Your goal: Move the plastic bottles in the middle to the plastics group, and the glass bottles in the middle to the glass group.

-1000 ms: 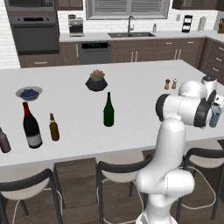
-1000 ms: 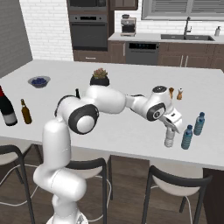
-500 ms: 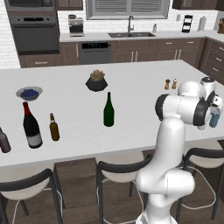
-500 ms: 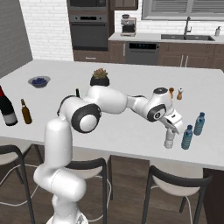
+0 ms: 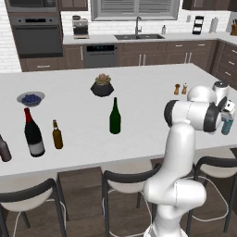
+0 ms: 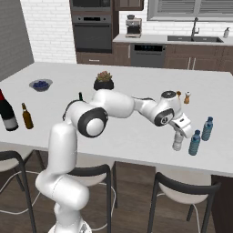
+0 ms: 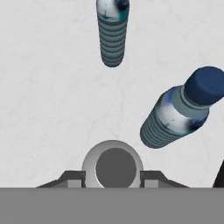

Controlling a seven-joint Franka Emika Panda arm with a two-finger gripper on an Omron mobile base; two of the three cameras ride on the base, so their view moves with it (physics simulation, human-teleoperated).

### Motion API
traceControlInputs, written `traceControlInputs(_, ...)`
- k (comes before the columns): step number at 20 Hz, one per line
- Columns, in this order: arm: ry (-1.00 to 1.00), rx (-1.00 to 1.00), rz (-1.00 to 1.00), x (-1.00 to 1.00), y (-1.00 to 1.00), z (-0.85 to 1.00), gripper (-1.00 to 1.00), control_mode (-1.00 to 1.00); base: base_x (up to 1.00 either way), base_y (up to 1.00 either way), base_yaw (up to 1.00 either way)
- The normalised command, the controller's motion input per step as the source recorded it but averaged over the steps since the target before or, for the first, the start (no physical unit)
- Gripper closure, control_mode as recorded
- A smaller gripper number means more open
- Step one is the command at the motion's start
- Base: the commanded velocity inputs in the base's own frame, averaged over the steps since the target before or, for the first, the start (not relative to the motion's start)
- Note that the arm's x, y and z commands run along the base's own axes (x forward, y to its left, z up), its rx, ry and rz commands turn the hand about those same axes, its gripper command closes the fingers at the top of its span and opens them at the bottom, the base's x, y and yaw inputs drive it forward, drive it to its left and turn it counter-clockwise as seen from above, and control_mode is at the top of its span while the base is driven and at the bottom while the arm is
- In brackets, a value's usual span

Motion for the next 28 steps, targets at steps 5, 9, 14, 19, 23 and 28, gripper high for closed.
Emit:
traceControlInputs(5, -0.06, 0.0, -0.02, 0.0, -0.01, -0.05, 1.0, -1.0, 0.0, 0.0, 0.0)
traceControlInputs(9, 0.0, 0.0, 0.0, 0.0, 0.0, 0.0, -1.0, -1.0, 0.0, 0.0, 0.0)
traceControlInputs(14, 0.0, 0.0, 0.0, 0.0, 0.0, 0.0, -1.0, -1.0, 0.0, 0.0, 0.0)
traceControlInputs(19, 0.0, 0.0, 0.0, 0.0, 0.0, 0.0, -1.0, -1.0, 0.0, 0.0, 0.0)
traceControlInputs(23, 0.0, 0.0, 0.0, 0.0, 0.0, 0.0, -1.0, -1.0, 0.0, 0.0, 0.0)
traceControlInputs(28, 0.0, 0.0, 0.0, -0.06, 0.04, 0.22, -1.0, -1.0, 0.0, 0.0, 0.0)
